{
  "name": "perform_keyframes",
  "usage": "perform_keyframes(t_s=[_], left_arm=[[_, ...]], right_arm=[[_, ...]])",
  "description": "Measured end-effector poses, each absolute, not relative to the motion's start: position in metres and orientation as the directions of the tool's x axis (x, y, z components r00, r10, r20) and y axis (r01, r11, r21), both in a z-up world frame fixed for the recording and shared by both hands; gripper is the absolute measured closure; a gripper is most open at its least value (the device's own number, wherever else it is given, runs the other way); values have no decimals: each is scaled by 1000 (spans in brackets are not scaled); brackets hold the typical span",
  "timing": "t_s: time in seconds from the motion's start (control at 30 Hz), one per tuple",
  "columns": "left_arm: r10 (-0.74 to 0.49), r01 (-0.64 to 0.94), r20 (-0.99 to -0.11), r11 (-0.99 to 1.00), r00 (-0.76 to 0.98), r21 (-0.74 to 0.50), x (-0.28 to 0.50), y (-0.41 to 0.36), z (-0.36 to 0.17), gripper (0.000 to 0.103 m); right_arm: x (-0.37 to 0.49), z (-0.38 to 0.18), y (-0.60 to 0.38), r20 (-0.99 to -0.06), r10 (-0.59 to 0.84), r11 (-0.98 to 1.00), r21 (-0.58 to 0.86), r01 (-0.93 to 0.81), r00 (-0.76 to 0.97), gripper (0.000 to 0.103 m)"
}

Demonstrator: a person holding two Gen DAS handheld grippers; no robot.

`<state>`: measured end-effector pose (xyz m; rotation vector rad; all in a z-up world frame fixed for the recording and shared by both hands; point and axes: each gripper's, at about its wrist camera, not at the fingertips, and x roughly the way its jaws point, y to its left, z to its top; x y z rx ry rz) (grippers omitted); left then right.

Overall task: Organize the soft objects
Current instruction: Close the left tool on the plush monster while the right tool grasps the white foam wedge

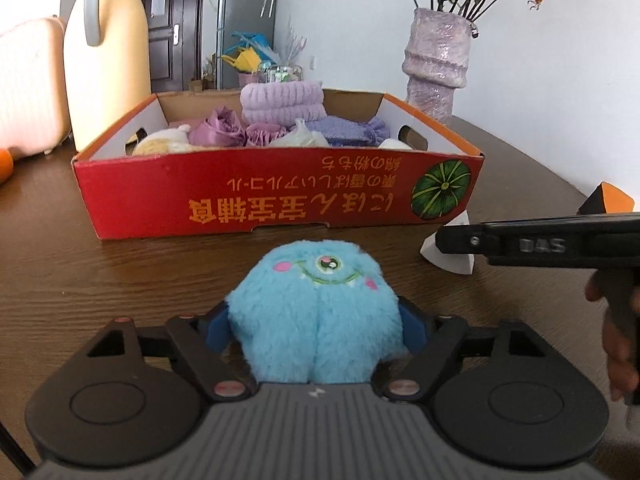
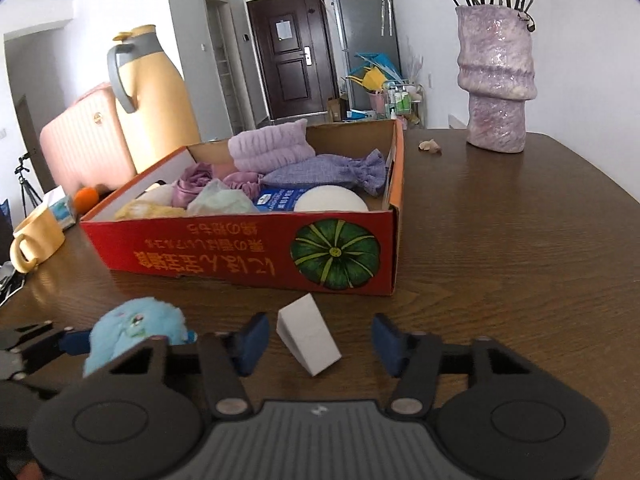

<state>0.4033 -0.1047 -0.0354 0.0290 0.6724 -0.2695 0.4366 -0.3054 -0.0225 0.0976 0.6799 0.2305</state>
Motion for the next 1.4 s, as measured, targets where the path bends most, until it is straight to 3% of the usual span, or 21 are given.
perform_keyframes(t_s=[0.1, 0.2, 0.73, 0.9, 1.4], left_arm=[[-241, 274, -604, 961, 760, -39, 400, -107, -34, 27], [-254, 287, -589, 957, 767, -40, 398, -107, -31, 32], [-293, 316, -391, 949, 873, -4, 312, -85, 29, 36], [-283, 298, -338, 955, 897, -9, 276, -69, 44, 36], [-254, 261, -312, 965, 916, -20, 244, -40, 55, 36]], right_arm=[[444, -27, -303, -611, 238, 971, 163, -173, 755, 82], [445, -28, -302, -593, 267, 963, 193, -188, 760, 85], [339, 22, -293, -469, 250, 967, 159, -197, 847, 85], [299, 37, -289, -434, 195, 981, 88, -174, 880, 85], [244, 53, -260, -387, 215, 976, 50, -212, 897, 85]])
